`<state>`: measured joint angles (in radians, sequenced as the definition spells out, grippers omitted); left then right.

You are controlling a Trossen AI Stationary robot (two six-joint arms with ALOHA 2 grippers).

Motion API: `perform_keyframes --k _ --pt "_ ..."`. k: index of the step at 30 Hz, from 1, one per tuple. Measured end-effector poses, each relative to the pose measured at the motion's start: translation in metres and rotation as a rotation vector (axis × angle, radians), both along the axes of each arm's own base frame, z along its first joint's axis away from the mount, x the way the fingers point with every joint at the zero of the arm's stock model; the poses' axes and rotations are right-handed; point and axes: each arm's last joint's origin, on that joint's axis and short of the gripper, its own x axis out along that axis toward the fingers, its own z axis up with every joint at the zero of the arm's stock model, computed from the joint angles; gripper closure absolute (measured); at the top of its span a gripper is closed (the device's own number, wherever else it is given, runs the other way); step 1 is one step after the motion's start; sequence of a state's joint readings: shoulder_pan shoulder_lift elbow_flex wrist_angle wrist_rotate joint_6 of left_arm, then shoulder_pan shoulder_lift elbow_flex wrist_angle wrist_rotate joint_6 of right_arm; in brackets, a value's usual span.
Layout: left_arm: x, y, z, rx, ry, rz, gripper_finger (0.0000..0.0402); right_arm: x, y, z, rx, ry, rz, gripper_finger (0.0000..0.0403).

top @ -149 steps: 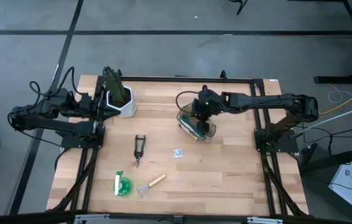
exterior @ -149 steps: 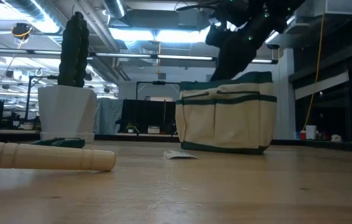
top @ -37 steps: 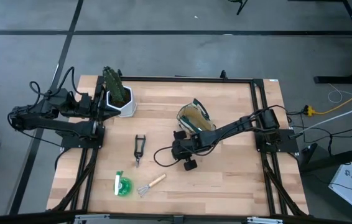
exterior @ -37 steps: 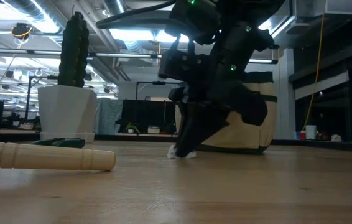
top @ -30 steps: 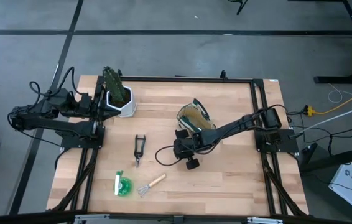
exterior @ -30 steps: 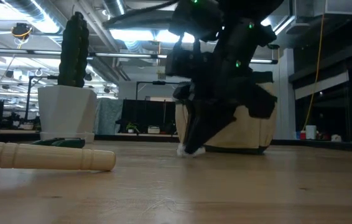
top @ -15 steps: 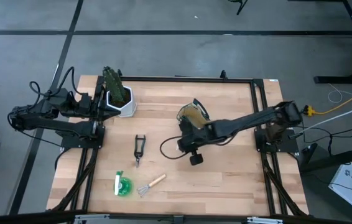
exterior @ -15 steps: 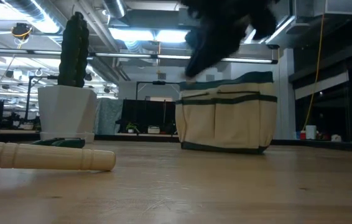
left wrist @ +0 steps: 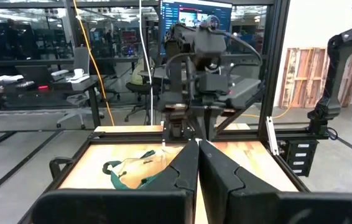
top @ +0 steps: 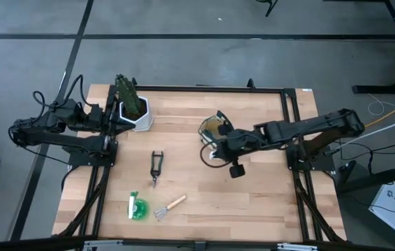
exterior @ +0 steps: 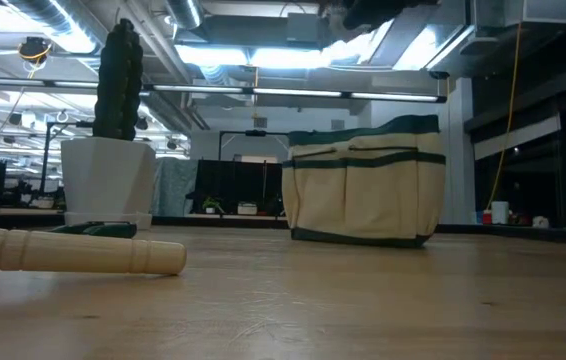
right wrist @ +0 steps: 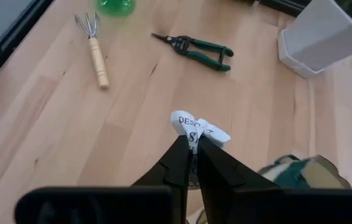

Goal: Pick & Place Garden tools in Gardening bag
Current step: Put the white silica gel packet into the gardening bag

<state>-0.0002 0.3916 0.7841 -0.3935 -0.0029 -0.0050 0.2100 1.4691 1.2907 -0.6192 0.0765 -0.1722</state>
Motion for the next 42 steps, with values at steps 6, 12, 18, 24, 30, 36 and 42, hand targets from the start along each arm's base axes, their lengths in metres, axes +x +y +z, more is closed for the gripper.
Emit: perform_keyframes --k 6,12,18,24,30,36,42 --pt "0.000 0.000 0.000 0.000 0.000 0.000 0.0396 -0.010 -0.006 0.006 -0.027 0.017 -0.033 0.0371" --pt "0.000 0.000 0.000 0.000 0.000 0.000 0.0395 -0.014 -0.023 0.000 -0.093 0.099 -0.121 0.0371" --pt "0.000 0.000 0.000 0.000 0.000 0.000 0.0395 -0.013 -0.047 -0.001 -0.092 0.120 -0.202 0.0371" --pt "0.000 0.000 0.000 0.000 0.000 0.000 0.0395 -0.008 -0.072 -0.005 -0.086 0.126 -0.286 0.0371" --pt "0.000 0.000 0.000 0.000 0.000 0.000 0.0395 0.005 -0.089 -0.016 -0.066 0.120 -0.357 0.0371" --pt "0.000 0.000 0.000 0.000 0.000 0.000 0.0395 0.013 -0.098 -0.029 -0.062 0.165 -0.393 0.0371" --pt "0.000 0.000 0.000 0.000 0.000 0.000 0.0396 0.016 -0.104 -0.036 -0.030 0.187 -0.450 0.0367"
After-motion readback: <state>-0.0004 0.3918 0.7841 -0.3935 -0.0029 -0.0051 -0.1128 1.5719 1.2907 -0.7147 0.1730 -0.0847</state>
